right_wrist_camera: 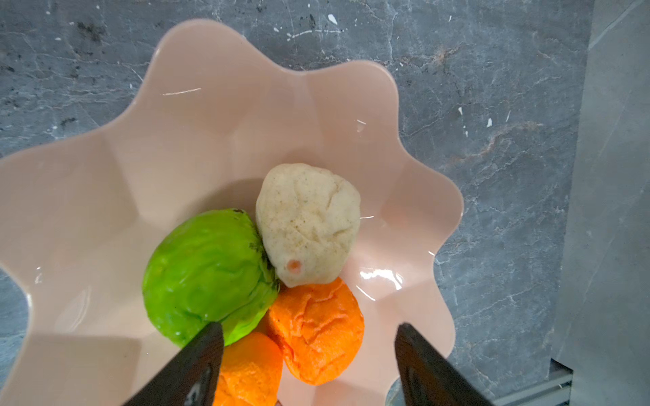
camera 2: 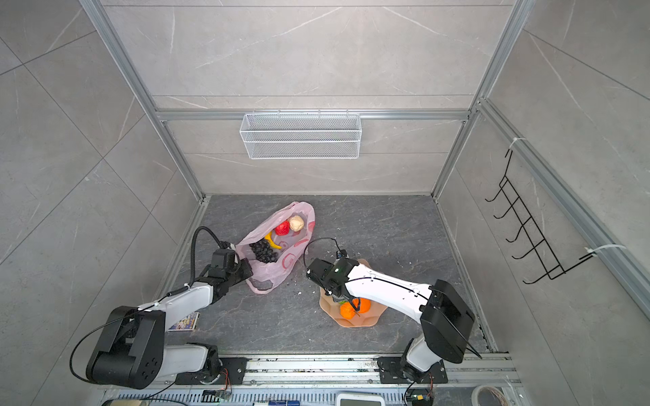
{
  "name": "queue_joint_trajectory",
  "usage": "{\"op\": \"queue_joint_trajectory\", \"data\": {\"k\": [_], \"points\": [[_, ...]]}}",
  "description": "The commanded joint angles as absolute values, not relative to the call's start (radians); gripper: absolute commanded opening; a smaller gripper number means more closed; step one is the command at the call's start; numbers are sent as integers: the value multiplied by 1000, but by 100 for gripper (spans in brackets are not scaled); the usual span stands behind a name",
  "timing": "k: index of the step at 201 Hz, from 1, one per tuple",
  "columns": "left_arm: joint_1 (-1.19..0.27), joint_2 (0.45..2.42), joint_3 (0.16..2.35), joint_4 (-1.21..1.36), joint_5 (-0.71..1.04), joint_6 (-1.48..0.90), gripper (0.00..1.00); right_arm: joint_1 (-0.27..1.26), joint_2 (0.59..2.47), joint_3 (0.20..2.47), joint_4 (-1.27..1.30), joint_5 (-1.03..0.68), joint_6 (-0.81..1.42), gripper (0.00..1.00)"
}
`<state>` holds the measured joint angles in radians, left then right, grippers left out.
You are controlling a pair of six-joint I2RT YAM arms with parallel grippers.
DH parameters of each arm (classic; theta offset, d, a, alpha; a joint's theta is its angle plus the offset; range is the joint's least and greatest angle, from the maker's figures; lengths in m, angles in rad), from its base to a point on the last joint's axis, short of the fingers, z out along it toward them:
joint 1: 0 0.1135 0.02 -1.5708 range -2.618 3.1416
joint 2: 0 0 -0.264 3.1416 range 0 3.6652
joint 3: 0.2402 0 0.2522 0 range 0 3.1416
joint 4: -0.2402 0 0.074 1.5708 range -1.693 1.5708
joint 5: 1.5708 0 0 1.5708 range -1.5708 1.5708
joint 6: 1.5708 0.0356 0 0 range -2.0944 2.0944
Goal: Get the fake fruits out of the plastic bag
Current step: 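Lower the orange fruit onto the plate beside the buns and open the right gripper, then move the open right gripper back into the bag toward the beige bun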
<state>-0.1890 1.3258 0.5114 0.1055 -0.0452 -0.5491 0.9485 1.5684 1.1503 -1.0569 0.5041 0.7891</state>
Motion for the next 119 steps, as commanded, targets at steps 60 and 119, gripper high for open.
{"op": "queue_joint_trajectory", "data": {"k": [60,119], "points": [[-255,1292,533,53,-57,-531,0,948,1555,1274,-990,443,723,77],[-340,1240,529,1,-109,-552,1,886,1809,1579,-710,230,586,70]]}}
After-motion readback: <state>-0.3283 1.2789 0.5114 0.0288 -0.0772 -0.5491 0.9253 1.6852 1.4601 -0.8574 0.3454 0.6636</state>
